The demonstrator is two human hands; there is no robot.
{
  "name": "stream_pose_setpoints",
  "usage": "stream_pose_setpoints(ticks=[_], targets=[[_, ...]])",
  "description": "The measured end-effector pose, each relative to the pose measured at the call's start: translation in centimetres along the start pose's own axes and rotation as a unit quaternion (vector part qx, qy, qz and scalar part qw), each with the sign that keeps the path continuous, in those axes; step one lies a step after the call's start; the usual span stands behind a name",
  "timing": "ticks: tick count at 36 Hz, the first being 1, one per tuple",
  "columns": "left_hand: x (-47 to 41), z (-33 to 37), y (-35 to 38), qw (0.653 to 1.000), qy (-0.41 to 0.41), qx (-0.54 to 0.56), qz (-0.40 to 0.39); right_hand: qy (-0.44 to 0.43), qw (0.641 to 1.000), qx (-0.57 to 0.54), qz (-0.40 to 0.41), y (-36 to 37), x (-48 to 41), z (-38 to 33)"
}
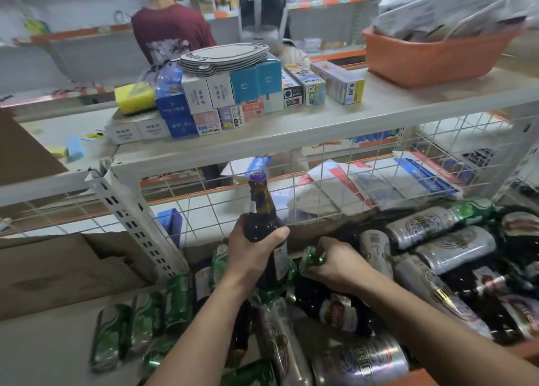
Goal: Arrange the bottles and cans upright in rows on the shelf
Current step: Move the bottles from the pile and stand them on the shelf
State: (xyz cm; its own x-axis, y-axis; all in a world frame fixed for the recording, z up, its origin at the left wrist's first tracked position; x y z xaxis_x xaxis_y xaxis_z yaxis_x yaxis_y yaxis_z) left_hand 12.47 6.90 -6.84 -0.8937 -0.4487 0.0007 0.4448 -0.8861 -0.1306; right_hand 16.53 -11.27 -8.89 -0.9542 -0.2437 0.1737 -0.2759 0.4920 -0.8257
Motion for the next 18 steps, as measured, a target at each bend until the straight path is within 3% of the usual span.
stream_pose_setpoints(ticks=[5, 9, 18], targets=[[-0.3, -0.5, 0.1, 1.000, 0.004, 0.015, -0.004, -0.018, 0.999, -0.019, 0.031, -0.4, 0.1, -0.5], [-0.4, -0.9, 0.0, 1.000, -0.001, 0.017, 0.001, -0.042, 0.999, -0.020, -0.025, 0.7, 0.8, -1.2], [-0.1, -1.4, -0.4, 1.000, -0.003, 0.004, 0.000, -0.083, 0.982, 0.140, -0.099, 5.5, 1.4, -0.5]])
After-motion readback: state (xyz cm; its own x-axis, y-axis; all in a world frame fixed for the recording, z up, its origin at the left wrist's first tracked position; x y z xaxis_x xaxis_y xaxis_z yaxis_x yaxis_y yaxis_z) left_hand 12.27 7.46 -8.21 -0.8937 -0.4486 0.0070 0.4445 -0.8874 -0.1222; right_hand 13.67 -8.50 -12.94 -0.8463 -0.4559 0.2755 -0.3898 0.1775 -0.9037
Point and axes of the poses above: each hand's wrist, its own x-axis away from the middle knuckle, its own y-axis out of the palm, z = x × y, the point moved 1 cm from there along -x, towards the middle knuckle, and after that the axes turned 4 degrees about z, right-handed, at the moved point
